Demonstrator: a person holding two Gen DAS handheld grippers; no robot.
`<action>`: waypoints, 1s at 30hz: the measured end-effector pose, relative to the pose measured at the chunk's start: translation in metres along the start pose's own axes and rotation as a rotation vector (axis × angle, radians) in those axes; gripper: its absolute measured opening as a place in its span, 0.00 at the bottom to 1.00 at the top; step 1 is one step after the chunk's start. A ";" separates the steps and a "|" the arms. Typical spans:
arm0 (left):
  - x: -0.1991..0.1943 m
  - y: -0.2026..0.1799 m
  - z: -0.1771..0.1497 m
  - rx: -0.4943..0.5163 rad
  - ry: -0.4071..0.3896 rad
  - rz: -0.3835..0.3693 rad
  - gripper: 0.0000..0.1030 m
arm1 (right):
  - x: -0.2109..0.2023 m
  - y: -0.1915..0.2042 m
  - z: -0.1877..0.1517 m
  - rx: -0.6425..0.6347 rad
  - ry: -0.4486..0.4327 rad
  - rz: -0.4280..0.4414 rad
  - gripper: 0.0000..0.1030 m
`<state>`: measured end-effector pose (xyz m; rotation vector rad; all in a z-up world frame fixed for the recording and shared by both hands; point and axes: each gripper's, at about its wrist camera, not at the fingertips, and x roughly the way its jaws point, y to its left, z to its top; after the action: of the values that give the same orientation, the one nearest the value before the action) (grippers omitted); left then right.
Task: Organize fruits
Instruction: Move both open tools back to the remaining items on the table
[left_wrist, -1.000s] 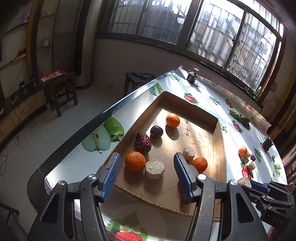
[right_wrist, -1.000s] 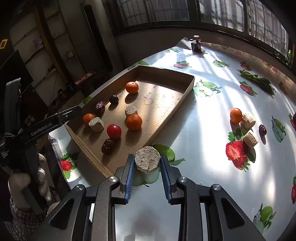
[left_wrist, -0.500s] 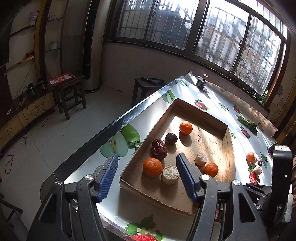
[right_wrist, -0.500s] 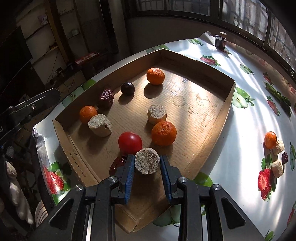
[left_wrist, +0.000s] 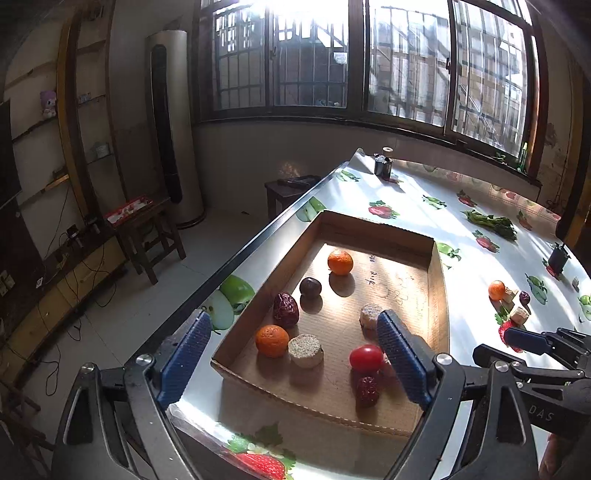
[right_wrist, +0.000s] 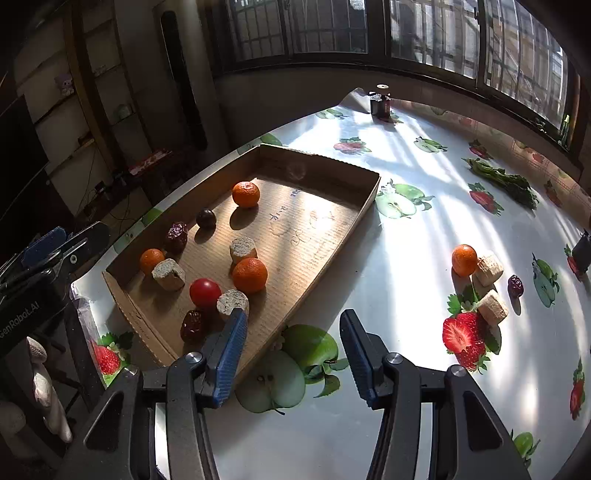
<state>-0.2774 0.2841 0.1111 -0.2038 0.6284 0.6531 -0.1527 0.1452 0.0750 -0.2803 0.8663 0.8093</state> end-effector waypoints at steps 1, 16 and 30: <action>-0.003 -0.006 0.000 0.019 -0.004 0.002 0.88 | -0.003 -0.008 -0.002 0.012 -0.003 -0.009 0.57; -0.028 -0.068 -0.005 0.150 -0.016 -0.044 0.88 | -0.041 -0.110 -0.045 0.192 -0.023 -0.098 0.59; -0.023 -0.090 -0.003 0.136 0.033 -0.190 0.88 | -0.096 -0.197 -0.035 0.184 -0.115 -0.487 0.99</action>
<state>-0.2369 0.2010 0.1211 -0.1459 0.6736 0.4235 -0.0653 -0.0565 0.1083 -0.2653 0.7173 0.2872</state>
